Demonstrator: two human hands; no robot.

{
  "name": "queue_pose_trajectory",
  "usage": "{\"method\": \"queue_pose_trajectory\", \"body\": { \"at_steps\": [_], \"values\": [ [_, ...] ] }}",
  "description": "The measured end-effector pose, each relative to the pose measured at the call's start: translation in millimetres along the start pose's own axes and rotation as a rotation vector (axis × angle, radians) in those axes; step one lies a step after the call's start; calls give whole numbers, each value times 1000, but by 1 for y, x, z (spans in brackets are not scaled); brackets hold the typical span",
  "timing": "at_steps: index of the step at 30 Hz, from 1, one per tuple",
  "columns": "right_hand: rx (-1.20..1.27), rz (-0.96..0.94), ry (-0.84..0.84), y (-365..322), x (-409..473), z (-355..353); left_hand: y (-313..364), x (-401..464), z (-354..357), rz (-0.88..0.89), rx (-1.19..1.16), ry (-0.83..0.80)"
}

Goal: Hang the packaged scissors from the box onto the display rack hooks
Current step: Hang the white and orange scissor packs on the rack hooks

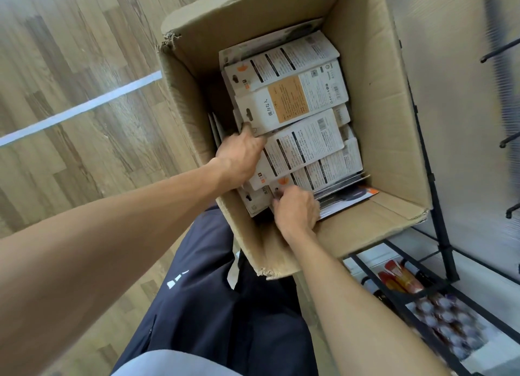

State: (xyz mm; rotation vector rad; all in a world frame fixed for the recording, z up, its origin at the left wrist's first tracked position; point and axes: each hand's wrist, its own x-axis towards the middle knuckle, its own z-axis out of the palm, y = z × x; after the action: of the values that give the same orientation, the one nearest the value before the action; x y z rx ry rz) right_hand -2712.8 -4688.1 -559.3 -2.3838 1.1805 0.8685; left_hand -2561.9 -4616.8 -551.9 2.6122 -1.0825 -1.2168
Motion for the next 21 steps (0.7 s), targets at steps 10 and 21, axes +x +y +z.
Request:
{"method": "queue_pose_trajectory", "body": {
  "at_steps": [10, 21],
  "values": [
    [-98, 54, 98, -9, 13, 13, 6, 2, -11, 297, -81, 266],
    [283, -29, 107, 14, -40, -46, 27, -17, -65, 425, -185, 374]
  ]
}}
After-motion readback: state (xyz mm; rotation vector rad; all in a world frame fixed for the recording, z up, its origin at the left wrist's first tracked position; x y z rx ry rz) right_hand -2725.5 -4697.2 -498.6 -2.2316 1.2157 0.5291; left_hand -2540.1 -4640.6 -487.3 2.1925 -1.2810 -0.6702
